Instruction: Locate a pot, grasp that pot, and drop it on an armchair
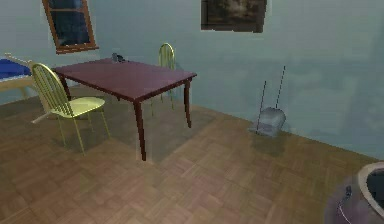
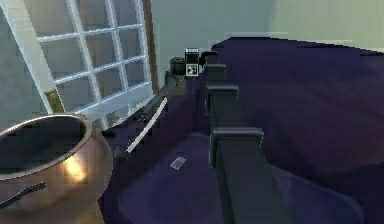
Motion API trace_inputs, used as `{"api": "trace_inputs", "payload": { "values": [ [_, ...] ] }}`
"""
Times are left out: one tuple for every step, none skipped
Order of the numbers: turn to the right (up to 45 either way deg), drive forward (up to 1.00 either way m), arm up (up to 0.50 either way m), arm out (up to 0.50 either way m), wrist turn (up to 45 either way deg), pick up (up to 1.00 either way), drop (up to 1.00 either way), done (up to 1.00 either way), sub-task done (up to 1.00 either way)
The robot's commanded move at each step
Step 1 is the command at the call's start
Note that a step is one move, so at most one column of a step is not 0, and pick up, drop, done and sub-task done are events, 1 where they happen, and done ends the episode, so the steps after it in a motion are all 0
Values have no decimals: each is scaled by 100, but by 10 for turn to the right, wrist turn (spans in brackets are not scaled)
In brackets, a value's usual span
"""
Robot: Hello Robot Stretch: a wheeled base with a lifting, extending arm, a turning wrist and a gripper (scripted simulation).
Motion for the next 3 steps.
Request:
{"api": "trace_inputs", "payload": {
  "values": [
    [0,0,0,0,450,0,0,0,0],
    [0,0,0,0,450,0,0,0,0],
    [0,0,0,0,450,0,0,0,0]
  ]
}}
